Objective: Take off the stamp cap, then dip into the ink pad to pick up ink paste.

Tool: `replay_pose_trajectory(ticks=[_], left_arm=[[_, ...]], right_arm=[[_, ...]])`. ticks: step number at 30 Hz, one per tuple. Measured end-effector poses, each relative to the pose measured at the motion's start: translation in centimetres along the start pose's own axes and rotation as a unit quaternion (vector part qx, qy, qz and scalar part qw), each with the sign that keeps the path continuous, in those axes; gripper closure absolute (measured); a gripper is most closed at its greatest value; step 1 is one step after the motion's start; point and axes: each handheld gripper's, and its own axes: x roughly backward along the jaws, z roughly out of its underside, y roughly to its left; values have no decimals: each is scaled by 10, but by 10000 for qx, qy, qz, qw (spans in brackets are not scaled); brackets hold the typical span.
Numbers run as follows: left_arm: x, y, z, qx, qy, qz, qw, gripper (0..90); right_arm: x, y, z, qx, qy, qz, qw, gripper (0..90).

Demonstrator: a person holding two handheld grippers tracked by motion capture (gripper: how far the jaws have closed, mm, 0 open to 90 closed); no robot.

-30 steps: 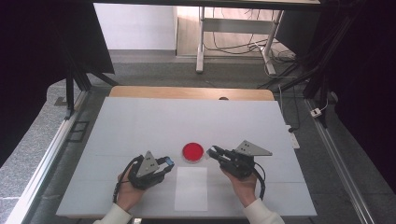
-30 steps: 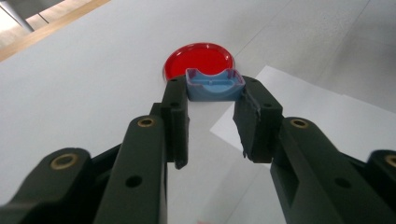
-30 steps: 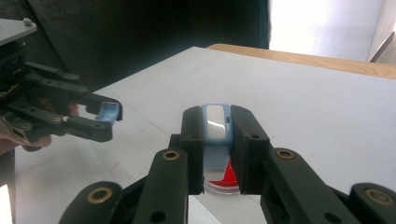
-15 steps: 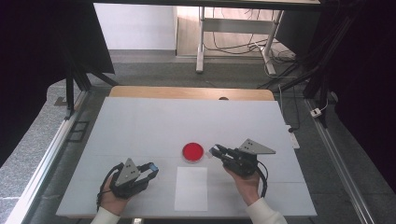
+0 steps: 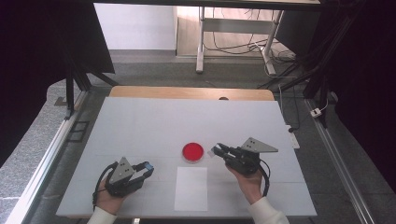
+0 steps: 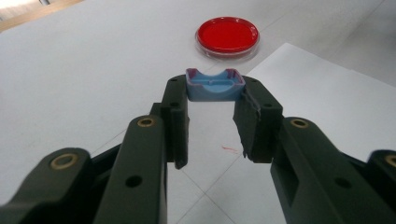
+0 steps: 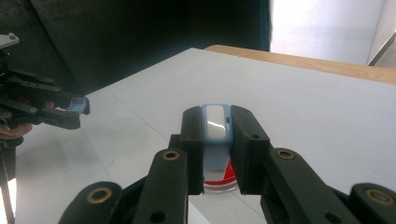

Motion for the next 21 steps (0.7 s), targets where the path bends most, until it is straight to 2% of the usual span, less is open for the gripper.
replay_pose_trajectory(ticks=[11,15,21], left_arm=[[-1,1,0,45,-15,6,10000,658],[-4,0,0,27,16,18,10000,658],[-3,0,0,17,31,-3,10000,657]], right_arm=[[-2,2,-5,84,49,-51,9999,754],[-3,2,-5,89,-2,83,9999,754],[-11,1,-10,154,143,36,9998,754]])
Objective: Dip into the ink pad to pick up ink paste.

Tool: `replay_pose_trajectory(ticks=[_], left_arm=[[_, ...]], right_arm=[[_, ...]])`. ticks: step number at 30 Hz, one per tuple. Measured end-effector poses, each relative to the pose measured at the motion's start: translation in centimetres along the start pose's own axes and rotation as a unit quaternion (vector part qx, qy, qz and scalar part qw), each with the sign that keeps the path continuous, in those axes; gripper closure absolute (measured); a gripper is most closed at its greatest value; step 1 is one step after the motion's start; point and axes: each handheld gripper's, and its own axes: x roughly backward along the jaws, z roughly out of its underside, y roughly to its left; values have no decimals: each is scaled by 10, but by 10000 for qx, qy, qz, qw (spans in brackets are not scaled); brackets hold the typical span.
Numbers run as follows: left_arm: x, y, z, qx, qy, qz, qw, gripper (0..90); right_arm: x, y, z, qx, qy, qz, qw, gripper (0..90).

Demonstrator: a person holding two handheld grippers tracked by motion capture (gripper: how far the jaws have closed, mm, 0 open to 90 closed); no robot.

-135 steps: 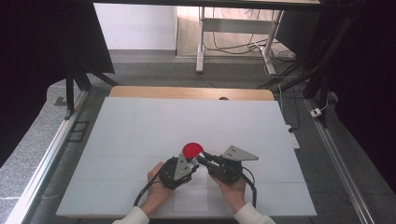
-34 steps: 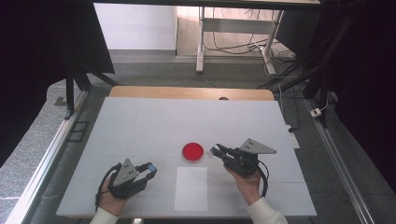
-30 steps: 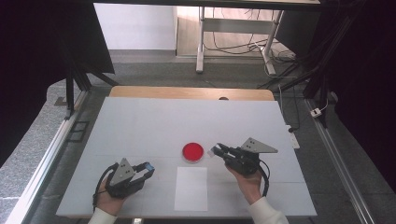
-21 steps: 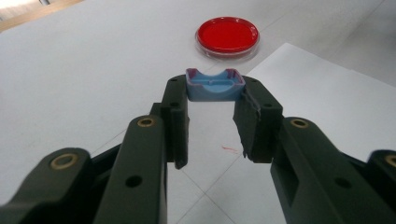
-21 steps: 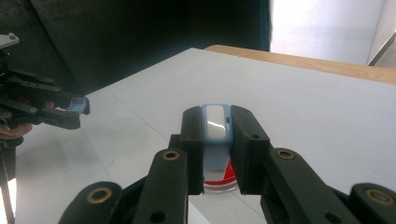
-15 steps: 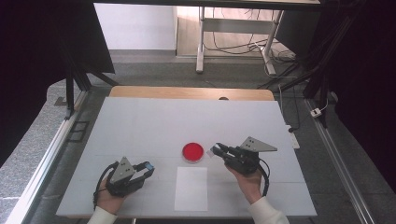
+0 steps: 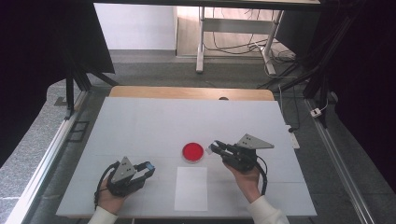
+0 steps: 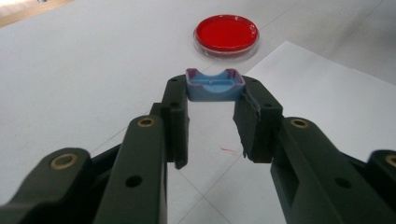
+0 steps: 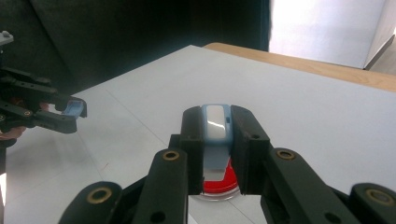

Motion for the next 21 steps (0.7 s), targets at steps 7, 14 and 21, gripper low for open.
replay_pose_trajectory(ticks=[7,14,21], left_arm=[[0,3,1,18,19,-29,10000,658],[-4,5,0,48,32,24,10000,658],[-8,8,-1,69,46,61,9999,657]], right_arm=[[-11,1,-7,94,49,-77,9999,754],[-16,1,-10,148,118,-77,9998,753],[-25,2,-20,271,154,-111,9995,753]])
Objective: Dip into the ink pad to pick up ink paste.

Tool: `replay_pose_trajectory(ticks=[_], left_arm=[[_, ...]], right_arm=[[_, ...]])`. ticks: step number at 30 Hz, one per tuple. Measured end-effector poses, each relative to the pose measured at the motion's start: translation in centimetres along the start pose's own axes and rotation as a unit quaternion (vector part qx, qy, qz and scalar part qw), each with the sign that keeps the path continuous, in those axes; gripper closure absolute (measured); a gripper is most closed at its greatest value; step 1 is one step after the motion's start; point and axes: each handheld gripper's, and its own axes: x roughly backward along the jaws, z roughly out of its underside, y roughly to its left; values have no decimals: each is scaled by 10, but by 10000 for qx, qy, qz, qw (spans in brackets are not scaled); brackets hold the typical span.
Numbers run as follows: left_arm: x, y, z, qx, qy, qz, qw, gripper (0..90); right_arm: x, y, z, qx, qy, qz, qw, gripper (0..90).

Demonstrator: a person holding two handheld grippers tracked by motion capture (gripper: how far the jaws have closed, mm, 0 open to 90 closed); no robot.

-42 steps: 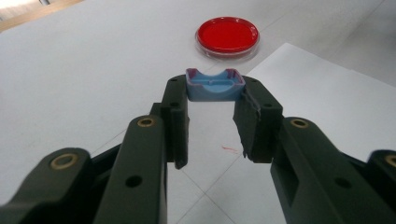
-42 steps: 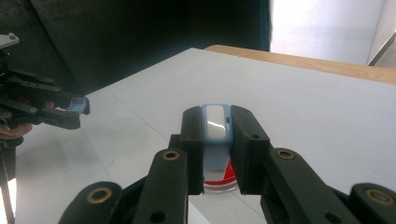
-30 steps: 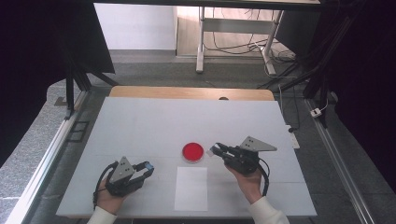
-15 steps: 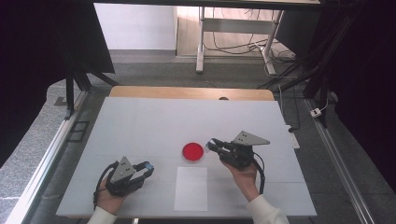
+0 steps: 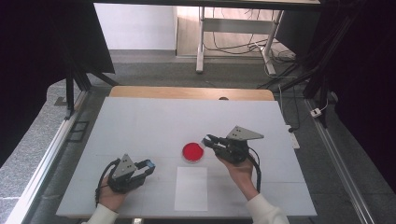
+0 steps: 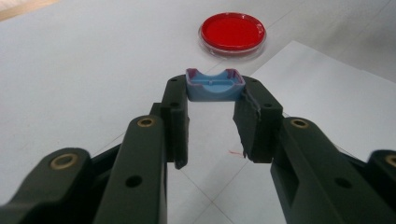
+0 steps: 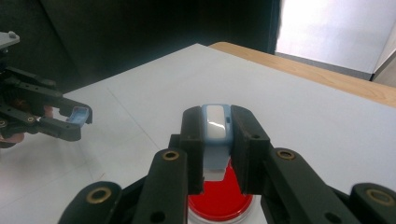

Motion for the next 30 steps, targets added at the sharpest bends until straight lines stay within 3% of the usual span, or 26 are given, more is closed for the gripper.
replay_pose_trajectory(ticks=[16,22,30], left_arm=[[1,-2,0,-16,51,-57,10000,657],[1,-2,0,-24,67,-49,10000,657],[1,0,1,23,83,-31,10000,657]], right_arm=[[-21,1,-3,133,342,-65,9993,753],[-33,-4,3,50,595,-42,9982,753],[-47,-6,7,160,898,-25,9958,753]])
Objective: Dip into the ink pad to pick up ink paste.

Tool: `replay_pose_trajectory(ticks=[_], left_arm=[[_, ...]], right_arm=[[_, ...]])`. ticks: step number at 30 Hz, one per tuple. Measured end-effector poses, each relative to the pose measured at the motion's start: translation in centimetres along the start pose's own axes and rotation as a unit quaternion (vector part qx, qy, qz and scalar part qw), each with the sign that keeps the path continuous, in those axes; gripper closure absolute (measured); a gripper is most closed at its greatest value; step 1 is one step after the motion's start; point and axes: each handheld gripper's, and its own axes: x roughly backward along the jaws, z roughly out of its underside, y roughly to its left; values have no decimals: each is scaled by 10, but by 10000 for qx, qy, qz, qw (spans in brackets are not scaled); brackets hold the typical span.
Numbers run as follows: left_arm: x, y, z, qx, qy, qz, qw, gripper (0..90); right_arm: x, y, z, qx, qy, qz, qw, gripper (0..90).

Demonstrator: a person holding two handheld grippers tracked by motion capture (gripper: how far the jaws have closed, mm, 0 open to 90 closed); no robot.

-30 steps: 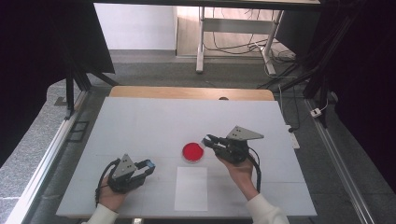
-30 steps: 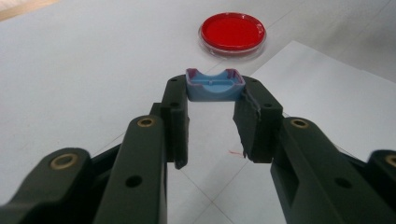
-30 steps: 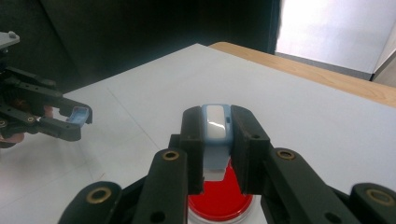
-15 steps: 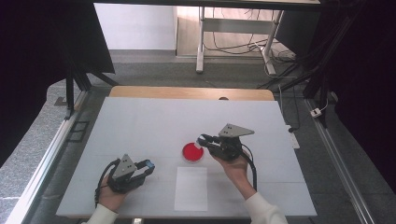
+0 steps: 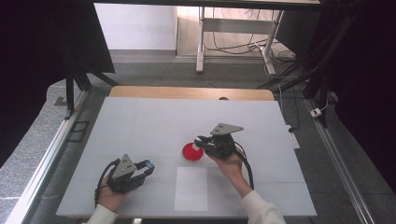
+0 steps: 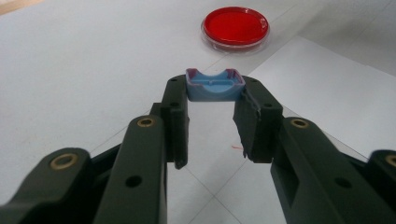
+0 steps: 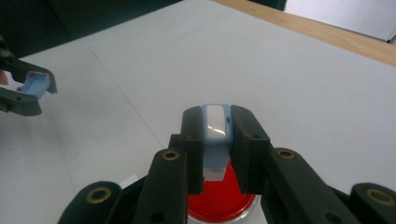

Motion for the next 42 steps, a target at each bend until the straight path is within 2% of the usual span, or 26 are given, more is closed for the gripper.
replay_pose_trajectory(ticks=[8,24,28,31,42], left_arm=[[-1,-1,0,4,13,10,10000,657],[-1,0,0,17,13,10,10000,657],[-1,0,1,18,17,7,10000,657],[0,0,1,24,8,-3,10000,657],[0,0,1,23,14,-3,10000,657]], right_arm=[[-14,-1,1,112,275,-8,9996,752],[-29,1,4,338,561,76,9978,752],[-32,2,5,329,569,85,9978,752],[-35,2,7,376,695,108,9968,752],[-36,2,8,382,690,114,9968,752]])
